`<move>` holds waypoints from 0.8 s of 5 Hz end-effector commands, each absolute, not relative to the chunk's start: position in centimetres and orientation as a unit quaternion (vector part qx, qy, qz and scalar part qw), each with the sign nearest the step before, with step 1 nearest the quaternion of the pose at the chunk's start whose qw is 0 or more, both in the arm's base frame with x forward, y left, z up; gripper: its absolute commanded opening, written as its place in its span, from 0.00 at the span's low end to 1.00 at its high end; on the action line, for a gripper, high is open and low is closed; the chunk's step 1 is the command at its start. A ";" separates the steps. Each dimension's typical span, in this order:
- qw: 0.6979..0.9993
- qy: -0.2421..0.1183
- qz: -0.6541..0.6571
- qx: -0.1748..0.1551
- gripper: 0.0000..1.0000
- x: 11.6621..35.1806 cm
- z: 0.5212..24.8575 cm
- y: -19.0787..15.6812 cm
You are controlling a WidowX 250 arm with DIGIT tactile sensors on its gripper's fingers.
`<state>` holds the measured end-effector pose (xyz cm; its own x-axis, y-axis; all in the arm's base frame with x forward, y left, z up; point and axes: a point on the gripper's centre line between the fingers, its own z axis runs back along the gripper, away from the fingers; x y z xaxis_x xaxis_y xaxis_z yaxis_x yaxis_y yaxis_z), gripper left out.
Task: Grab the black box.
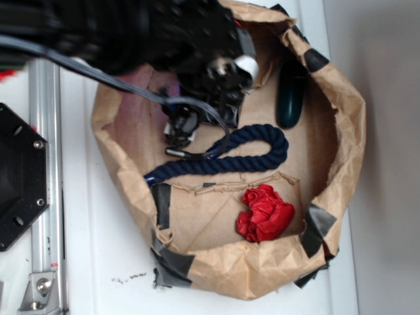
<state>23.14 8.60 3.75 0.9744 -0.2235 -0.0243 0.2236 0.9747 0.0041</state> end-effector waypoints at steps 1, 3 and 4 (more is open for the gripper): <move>0.991 -0.071 -0.110 0.039 0.00 22.2 11.8 6.3; 0.998 0.009 -0.059 0.011 0.00 23.9 12.1 4.8; 0.999 0.005 -0.053 0.008 0.00 24.3 11.7 5.0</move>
<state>23.82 5.11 10.95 0.9911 -0.1161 -0.0646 0.1161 0.9932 -0.0045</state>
